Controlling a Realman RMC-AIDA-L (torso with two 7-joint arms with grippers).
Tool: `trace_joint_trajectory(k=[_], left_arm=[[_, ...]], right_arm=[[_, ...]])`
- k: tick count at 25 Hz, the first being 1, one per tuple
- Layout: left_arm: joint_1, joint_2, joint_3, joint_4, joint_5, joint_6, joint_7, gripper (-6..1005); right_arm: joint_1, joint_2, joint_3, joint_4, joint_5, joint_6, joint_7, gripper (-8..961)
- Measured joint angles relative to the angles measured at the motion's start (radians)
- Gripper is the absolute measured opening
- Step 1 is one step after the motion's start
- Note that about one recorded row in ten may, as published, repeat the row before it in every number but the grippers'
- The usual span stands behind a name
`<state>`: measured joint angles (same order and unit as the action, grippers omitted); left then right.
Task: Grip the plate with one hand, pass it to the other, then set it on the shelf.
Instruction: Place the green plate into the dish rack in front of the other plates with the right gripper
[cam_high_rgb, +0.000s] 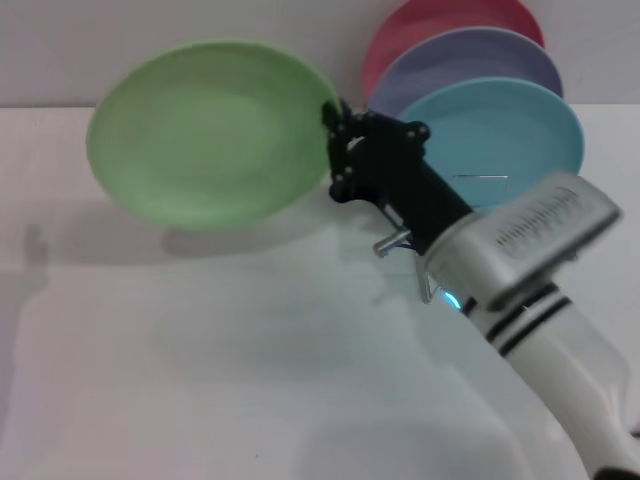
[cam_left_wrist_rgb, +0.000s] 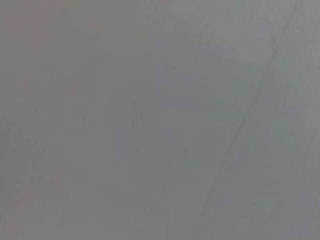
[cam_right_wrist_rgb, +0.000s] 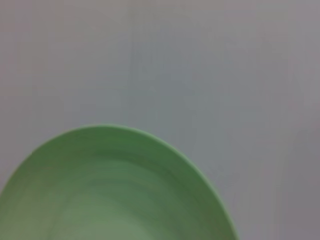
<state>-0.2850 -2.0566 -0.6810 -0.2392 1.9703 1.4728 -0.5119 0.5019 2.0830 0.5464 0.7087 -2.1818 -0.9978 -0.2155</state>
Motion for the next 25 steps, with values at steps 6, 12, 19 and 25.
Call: trace_joint_trajectory(k=[6,12,19,25], left_arm=[[-0.038,0.006,-0.01,0.032,0.001,-0.046,-0.009,522],[-0.053,0.025,-0.003,0.033,0.02,-0.099,-0.043,521],[-0.061,0.032,-0.008,0.032,0.055,-0.134,-0.051,516],[-0.064,0.029,-0.01,0.025,0.055,-0.148,-0.052,515]], right_arm=[[-0.145,-0.003,0.007,0.084,-0.054,-0.146,-0.042,21],[-0.27,-0.018,0.011,0.132,-0.062,-0.261,-0.061,21],[-0.335,-0.092,0.038,0.121,-0.066,-0.357,0.094,20],[-0.344,-0.16,0.057,0.053,-0.073,-0.419,0.27,21]])
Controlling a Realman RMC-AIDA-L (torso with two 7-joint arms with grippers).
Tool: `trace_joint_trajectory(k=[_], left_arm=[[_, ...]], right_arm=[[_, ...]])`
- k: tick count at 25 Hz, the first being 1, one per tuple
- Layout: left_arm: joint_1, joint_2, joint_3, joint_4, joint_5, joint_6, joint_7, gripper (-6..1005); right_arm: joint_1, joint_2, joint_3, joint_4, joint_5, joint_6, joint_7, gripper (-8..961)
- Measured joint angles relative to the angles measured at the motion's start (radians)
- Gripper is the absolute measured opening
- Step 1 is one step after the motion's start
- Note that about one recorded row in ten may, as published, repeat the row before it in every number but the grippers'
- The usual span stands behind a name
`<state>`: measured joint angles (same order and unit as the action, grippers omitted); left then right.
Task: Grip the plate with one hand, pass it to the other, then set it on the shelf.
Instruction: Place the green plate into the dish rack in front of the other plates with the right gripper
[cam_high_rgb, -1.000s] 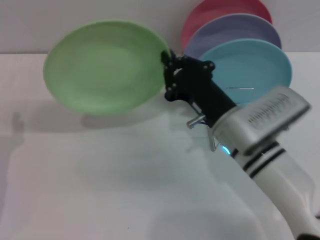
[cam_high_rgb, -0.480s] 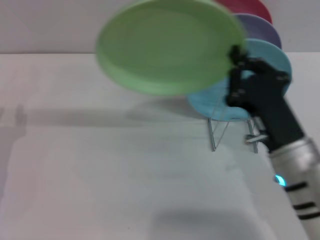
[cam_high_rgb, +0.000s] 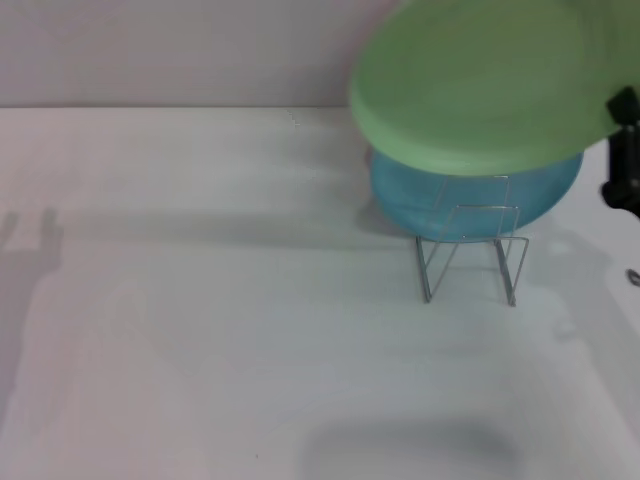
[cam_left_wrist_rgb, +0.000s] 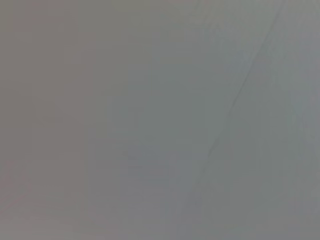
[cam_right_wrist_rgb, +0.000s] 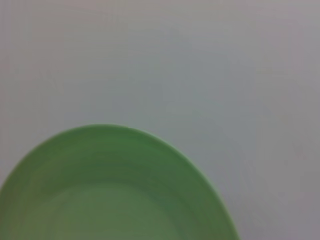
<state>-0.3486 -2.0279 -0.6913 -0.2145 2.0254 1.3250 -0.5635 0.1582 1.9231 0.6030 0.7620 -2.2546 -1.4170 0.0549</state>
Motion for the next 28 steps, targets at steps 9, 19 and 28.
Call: trace_joint_trajectory(k=[9,19,28], left_arm=[[-0.034,-0.014,-0.013,-0.013,-0.004,-0.071,0.005,514],[-0.062,-0.03,-0.028,-0.044,-0.001,-0.108,0.056,516],[-0.071,-0.031,-0.021,-0.059,0.004,-0.112,0.062,521]], right_arm=[[0.022,-0.029,0.023,-0.237,-0.018,-0.099,0.276,21],[0.077,0.002,0.021,-0.359,-0.02,-0.118,0.35,20],[0.102,0.06,0.028,-0.428,-0.029,-0.119,0.329,21]])
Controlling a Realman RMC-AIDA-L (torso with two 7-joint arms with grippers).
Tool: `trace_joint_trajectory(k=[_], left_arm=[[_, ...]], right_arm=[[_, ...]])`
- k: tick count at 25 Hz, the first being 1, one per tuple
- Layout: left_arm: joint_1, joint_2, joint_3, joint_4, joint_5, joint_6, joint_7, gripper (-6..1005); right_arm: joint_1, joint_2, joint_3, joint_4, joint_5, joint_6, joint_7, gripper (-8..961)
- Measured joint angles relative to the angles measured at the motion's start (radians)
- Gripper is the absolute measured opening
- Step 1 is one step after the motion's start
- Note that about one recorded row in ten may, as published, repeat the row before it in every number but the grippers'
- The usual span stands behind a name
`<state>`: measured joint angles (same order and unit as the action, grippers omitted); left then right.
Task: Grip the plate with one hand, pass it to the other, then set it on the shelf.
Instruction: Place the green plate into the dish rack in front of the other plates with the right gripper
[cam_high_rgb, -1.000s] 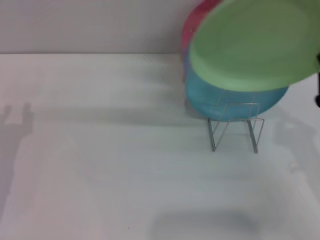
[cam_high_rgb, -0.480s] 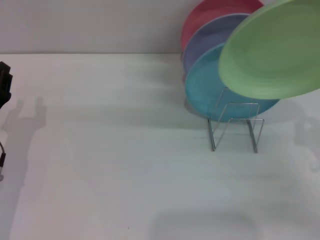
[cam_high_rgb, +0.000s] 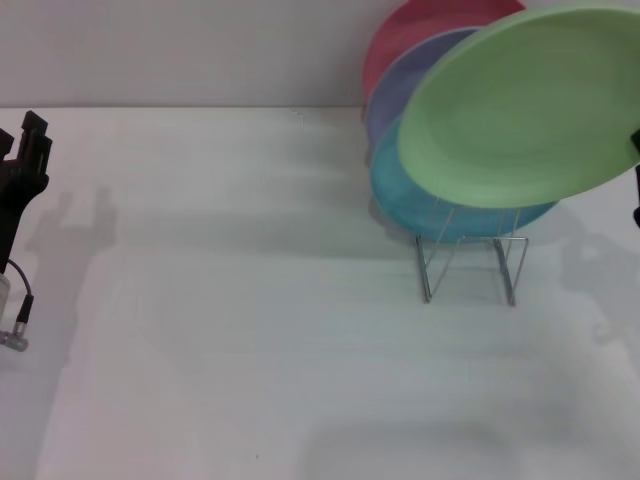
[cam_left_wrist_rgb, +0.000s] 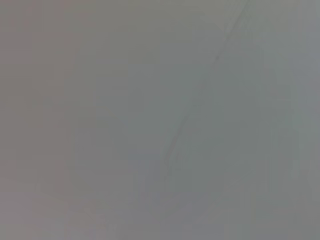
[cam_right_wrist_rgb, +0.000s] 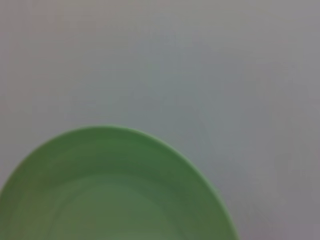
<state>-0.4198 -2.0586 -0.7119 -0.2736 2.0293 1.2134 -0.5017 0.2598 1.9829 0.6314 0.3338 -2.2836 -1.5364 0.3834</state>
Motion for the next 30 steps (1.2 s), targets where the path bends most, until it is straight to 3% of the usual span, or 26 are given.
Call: trace_joint_trajectory(k=[1,2,3,4,6,20,30], left_arm=[[-0.001,0.0,0.001,0.0,0.013,0.0,-0.005,522],[-0.001,0.0,0.001,0.0,0.013,0.0,-0.005,522],[-0.001,0.0,0.001,0.0,0.018,0.0,-0.007,523],[-0.001,0.0,0.001,0.0,0.023,-0.001,-0.008,524],[0.0,0.0,0.001,0.0,0.024,-0.001,-0.009,525],[0.004,0.005,-0.007,0.001,0.049,-0.001,-0.023,532],[0.003,0.008,0.0,0.001,0.049,0.005,-0.035,538]], right_arm=[[0.011,0.016,0.001,-0.026,0.0,-0.005,0.0,21],[0.011,0.016,0.001,-0.026,0.0,-0.005,0.0,21],[0.024,0.033,0.001,-0.052,-0.001,-0.009,-0.001,21],[0.024,0.033,0.001,-0.052,-0.001,-0.009,-0.001,21],[0.039,0.053,0.001,-0.084,-0.002,-0.015,-0.003,20],[0.03,0.093,0.021,-0.144,0.006,-0.063,-0.062,20],[0.022,0.094,0.027,-0.147,0.007,-0.065,-0.076,20]])
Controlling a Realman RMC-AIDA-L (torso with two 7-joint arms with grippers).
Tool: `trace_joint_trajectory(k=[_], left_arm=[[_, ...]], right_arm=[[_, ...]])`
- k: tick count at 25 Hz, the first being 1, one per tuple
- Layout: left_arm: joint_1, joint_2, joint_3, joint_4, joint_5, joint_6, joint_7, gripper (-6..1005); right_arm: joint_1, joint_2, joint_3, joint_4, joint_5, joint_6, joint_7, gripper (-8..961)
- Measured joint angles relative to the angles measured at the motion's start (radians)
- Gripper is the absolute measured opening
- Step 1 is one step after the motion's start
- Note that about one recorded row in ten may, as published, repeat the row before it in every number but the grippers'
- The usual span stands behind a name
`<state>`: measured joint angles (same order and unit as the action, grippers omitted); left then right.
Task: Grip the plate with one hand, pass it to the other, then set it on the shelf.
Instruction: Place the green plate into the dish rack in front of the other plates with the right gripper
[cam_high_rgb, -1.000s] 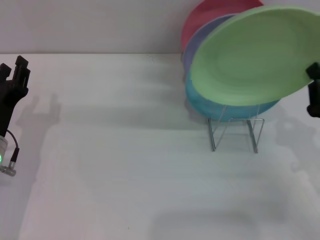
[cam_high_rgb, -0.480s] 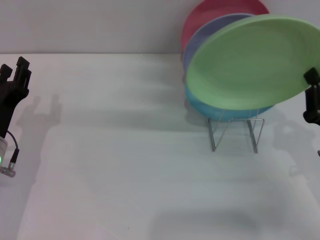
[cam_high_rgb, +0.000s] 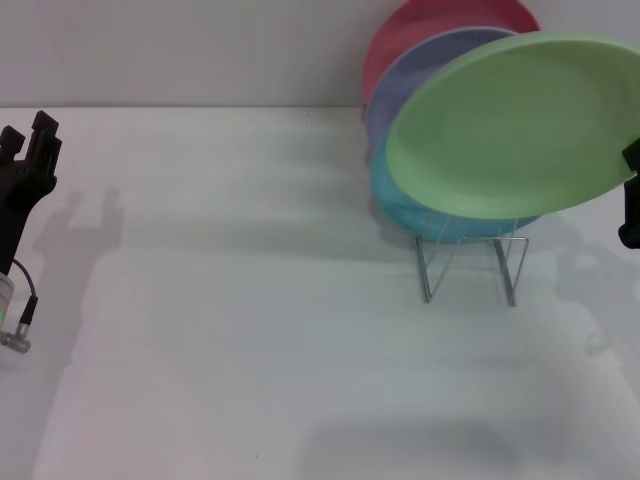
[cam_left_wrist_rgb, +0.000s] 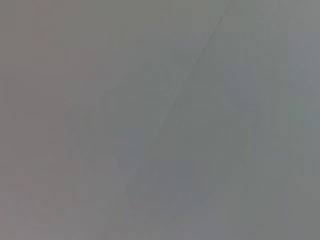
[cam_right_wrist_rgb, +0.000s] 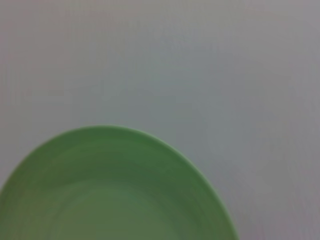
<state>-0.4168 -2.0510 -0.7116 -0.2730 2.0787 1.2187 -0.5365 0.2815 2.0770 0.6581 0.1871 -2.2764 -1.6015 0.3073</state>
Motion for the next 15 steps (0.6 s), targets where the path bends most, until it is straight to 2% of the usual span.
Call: trace_joint_trajectory(k=[15], left_arm=[[0.009,0.001,0.0,-0.011,0.001,0.009,-0.002,546]], right_arm=[[-0.001,0.0,-0.006,-0.022,-0.001,0.042,-0.001,20]])
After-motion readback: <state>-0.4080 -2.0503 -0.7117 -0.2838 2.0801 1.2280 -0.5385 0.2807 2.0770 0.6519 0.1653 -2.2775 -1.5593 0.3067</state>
